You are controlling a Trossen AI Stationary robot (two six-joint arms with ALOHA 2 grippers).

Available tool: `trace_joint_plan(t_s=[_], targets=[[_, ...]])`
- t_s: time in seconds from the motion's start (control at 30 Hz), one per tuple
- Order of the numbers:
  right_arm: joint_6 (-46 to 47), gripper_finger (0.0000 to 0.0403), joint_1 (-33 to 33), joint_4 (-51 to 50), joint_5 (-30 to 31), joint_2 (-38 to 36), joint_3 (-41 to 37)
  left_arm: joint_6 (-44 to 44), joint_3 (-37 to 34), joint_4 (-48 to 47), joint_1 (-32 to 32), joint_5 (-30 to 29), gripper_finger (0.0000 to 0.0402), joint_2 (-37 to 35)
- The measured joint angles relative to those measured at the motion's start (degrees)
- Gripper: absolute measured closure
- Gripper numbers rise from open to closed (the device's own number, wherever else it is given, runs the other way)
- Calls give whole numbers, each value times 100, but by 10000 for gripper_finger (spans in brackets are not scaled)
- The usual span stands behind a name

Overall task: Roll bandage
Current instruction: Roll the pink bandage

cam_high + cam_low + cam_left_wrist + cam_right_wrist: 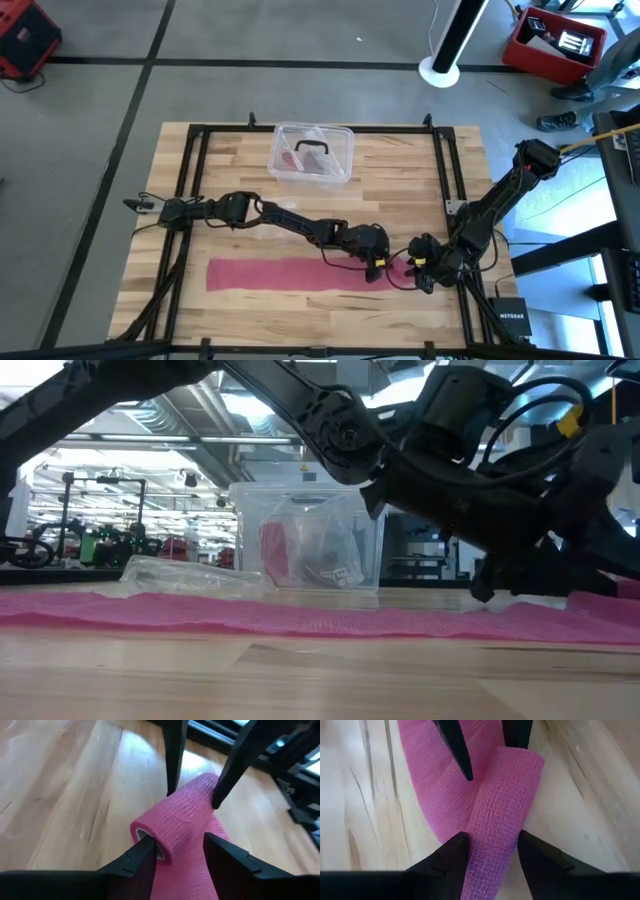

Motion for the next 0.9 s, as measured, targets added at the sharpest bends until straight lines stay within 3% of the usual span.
trace_joint_plan(t_s=[0.57,0.73,0.9], targets=[[-586,231,7,3,204,135,69,681,-4,156,67,202,391,67],[-881,231,50,-1158,222,-410,647,1244,26,16,46,67,397,-141],[-1071,231,263,-2992,238,-1288,1861,2024,20,-673,42,-42,398,-776]])
